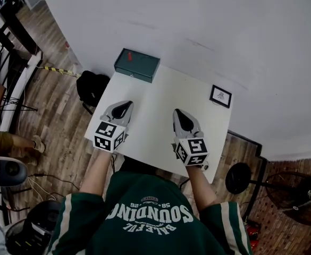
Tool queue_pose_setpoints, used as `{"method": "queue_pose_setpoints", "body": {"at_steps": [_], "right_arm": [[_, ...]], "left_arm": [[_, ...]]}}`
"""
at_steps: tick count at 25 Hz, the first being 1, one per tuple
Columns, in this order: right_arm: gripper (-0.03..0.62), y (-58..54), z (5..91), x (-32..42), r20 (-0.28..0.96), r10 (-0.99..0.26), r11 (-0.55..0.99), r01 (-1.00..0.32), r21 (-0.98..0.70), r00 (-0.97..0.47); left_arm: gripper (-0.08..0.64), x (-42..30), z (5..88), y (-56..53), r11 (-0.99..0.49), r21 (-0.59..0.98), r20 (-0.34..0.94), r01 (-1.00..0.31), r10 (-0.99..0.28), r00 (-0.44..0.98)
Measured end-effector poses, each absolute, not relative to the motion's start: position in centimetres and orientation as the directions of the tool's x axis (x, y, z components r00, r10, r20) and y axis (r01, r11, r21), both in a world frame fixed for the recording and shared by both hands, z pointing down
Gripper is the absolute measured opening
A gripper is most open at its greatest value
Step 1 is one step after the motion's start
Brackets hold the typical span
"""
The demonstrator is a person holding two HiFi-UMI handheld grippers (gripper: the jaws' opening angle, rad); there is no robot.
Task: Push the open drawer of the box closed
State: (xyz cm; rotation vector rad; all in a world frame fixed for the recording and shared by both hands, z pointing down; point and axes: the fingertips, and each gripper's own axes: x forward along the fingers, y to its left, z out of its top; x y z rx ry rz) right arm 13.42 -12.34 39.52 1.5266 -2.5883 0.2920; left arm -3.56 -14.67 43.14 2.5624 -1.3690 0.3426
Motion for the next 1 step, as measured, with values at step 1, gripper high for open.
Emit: {"method": "queue_pose_setpoints", "body": {"at_steps": [1], "right_arm": [[-0.002,-12.34,39.54,13.54,0.205,-0.852,0.471,-0.876,-0.106,-0.482]], "left_arm": [[0.052,-3.43,43.13,-14.66,-0.544,0.083,0.303,-0.835,-0.784,0.541]]}}
